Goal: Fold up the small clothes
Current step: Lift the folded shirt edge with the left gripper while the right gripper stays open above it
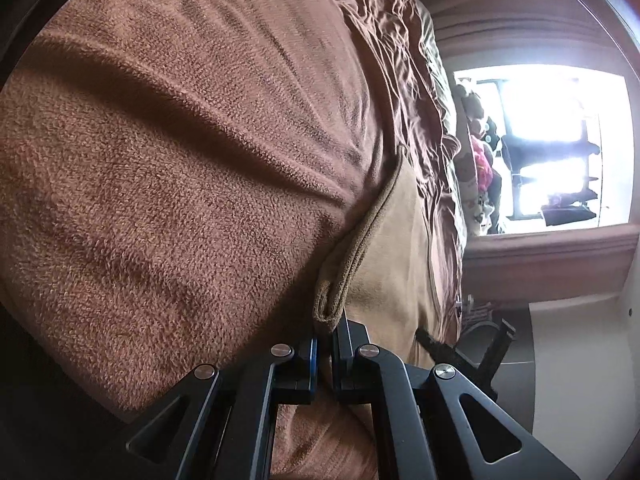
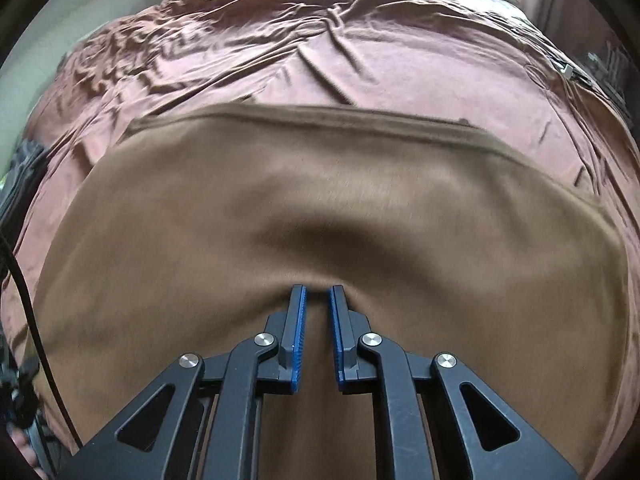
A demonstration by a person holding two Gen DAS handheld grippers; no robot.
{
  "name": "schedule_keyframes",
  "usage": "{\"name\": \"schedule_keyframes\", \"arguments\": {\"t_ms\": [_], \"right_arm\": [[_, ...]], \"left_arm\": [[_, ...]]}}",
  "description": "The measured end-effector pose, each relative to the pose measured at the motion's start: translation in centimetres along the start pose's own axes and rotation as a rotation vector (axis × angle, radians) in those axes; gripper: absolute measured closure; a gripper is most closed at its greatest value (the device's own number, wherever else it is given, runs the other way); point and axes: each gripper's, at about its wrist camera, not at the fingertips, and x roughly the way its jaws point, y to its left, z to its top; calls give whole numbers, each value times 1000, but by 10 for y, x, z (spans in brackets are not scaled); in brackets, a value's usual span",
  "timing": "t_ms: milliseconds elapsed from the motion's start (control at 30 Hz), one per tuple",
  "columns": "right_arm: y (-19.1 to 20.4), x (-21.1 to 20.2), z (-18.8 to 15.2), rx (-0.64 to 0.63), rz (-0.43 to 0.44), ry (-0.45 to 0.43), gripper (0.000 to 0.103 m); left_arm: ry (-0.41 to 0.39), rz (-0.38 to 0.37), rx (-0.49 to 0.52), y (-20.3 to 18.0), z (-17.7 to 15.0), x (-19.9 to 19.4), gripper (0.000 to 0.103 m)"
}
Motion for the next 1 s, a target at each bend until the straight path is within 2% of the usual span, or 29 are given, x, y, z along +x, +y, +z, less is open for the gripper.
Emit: {"name": "schedule_keyframes", "arguments": {"t_ms": [300, 400, 733, 867, 1000], "right_arm": [[-4, 30, 40, 20, -28, 9, 96], [-7, 43, 50, 43, -29, 14, 100], [-9, 55, 74, 52, -38, 21, 100], [-14, 37, 68, 93, 13, 29, 99], [-7, 16, 42, 75, 36, 29, 99]], "left_arm": [[6, -10, -53, -1, -4, -1, 98], [4, -8, -52, -1, -4, -3, 98], [19, 12, -44, -3, -6, 3, 98], [30, 12, -36, -7, -8, 6, 94], [35, 14, -16, -8, -8, 12, 94]]}}
